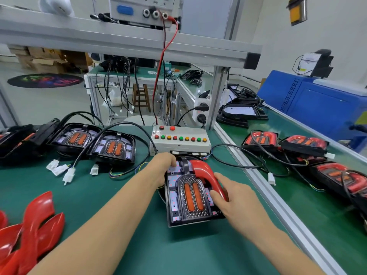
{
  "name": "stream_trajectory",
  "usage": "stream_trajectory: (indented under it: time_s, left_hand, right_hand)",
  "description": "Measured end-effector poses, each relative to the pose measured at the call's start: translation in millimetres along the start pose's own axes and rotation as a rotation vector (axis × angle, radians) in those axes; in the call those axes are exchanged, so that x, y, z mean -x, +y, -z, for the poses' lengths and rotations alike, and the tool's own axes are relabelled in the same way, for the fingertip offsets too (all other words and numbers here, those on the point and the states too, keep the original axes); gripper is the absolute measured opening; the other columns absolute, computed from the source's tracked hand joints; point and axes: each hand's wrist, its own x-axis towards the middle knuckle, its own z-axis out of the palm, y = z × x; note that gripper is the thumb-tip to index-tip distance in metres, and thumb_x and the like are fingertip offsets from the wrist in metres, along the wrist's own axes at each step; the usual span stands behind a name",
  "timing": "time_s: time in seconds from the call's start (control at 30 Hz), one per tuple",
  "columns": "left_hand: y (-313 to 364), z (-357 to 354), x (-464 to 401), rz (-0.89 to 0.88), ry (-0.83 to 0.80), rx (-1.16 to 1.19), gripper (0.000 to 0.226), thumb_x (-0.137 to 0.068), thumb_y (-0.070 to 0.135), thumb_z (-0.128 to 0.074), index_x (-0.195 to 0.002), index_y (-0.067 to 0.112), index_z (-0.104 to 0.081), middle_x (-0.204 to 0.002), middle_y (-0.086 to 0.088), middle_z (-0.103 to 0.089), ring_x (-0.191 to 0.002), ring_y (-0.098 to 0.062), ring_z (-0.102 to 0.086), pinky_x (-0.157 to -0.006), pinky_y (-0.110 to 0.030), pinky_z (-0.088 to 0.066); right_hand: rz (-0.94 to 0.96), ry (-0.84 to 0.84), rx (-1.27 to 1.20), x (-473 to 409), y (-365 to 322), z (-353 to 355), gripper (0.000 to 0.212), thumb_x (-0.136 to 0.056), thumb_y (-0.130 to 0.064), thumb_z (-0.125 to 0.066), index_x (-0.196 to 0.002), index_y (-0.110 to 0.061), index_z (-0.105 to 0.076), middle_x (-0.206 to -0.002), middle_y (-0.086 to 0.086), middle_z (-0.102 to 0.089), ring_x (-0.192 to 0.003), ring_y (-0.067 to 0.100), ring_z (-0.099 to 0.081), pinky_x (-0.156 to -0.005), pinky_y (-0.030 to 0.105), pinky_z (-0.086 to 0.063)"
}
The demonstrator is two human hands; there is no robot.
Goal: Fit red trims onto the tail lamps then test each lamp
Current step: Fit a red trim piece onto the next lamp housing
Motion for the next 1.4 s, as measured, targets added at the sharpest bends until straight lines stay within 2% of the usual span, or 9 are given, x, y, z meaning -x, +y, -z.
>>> stream_trajectory:
  time_s: [0.17,0.27,0.43,0.57,0.63,0.7,0.83,1.13,1.4]
  left_hand:
    - [5,5,12,0.052,-0.251,0.196,0.017,-0.087,0.017,-0.056,-0.074,0.008,-0.061,-0.069,-0.011,-0.065,-0.052,-0.024,-0.06,-0.051,-0.026,-0.053]
    - [3,8,11,-0.051,-0.303,0.109,0.031,-0.076,0.028,-0.077,-0.099,0.008,-0.071,-0.089,-0.011,-0.074,-0.072,-0.024,-0.07,-0.068,-0.032,-0.056]
    - [-1,14,10,-0.089,-0.306,0.09,0.027,-0.074,0.019,-0.079,-0.097,0.009,-0.07,-0.084,-0.012,-0.074,-0.066,-0.023,-0.071,-0.052,-0.029,-0.055]
    - [-2,18,9,-0.106,-0.327,0.127,0.023,-0.073,0.015,-0.078,-0.094,0.008,-0.07,-0.086,-0.015,-0.074,-0.067,-0.026,-0.072,-0.054,-0.032,-0.056]
    - [-1,17,10,-0.11,-0.329,0.121,0.027,-0.069,0.017,-0.08,-0.093,0.009,-0.071,-0.086,-0.014,-0.074,-0.068,-0.025,-0.072,-0.055,-0.032,-0.056]
    - [0,16,10,-0.109,-0.325,0.107,0.033,-0.064,0.02,-0.081,-0.094,0.008,-0.071,-0.087,-0.014,-0.074,-0.068,-0.025,-0.072,-0.055,-0.032,-0.056]
    - [1,16,10,-0.09,-0.306,0.111,0.027,-0.07,0.017,-0.08,-0.092,0.005,-0.069,-0.084,-0.015,-0.074,-0.065,-0.026,-0.071,-0.054,-0.033,-0.056]
    - [3,20,15,-0.044,-0.299,0.139,0.055,-0.054,0.017,-0.081,-0.104,-0.002,-0.067,-0.088,-0.021,-0.071,-0.068,-0.03,-0.068,-0.067,-0.041,-0.058]
    - [5,26,19,-0.101,-0.179,-0.066,0.037,-0.072,0.023,-0.08,-0.1,0.002,-0.069,-0.104,-0.018,-0.07,-0.099,-0.033,-0.064,-0.097,-0.047,-0.048]
  right_hand:
    - [0.046,-0.025,0.132,1,-8,-7,0.04,-0.098,-0.041,-0.043,-0.136,-0.033,-0.043,-0.1,-0.004,-0.065,-0.09,0.022,-0.059,-0.076,0.034,-0.046]
    - [0.068,0.017,0.16,-2,-8,-10,0.041,-0.098,-0.045,-0.042,-0.138,-0.036,-0.041,-0.097,-0.007,-0.064,-0.089,0.018,-0.058,-0.072,0.033,-0.042]
    - [0.047,0.063,0.249,-2,-5,-15,0.045,-0.095,-0.053,-0.044,-0.138,-0.039,-0.047,-0.091,-0.012,-0.046,-0.081,0.01,-0.044,-0.066,0.027,-0.034]
    - [-0.223,-0.083,-0.386,-5,1,-16,0.05,-0.087,-0.045,-0.064,-0.134,-0.045,-0.044,-0.113,-0.018,-0.052,-0.096,-0.007,-0.054,-0.08,0.017,-0.04]
    - [-0.364,-0.238,-0.733,-6,2,-15,0.042,-0.089,-0.034,-0.066,-0.128,-0.031,-0.05,-0.11,-0.01,-0.067,-0.095,0.001,-0.066,-0.083,0.018,-0.049]
    - [-0.376,-0.288,-0.871,-7,3,-15,0.025,-0.092,-0.022,-0.063,-0.116,-0.013,-0.063,-0.103,0.001,-0.075,-0.094,0.016,-0.072,-0.081,0.025,-0.056]
    - [-0.391,-0.277,-0.936,-10,2,-13,0.013,-0.092,-0.015,-0.063,-0.102,-0.01,-0.07,-0.095,0.007,-0.076,-0.087,0.022,-0.073,-0.072,0.025,-0.057]
    - [-0.421,-0.227,-0.874,-14,-3,-16,0.009,-0.088,-0.018,-0.069,-0.094,-0.013,-0.073,-0.086,0.006,-0.077,-0.077,0.022,-0.074,-0.064,0.025,-0.056]
    - [-0.466,-0.324,-0.836,-22,-3,-14,0.02,-0.088,-0.029,-0.069,-0.102,-0.014,-0.07,-0.089,0.005,-0.077,-0.079,0.021,-0.074,-0.062,0.022,-0.056]
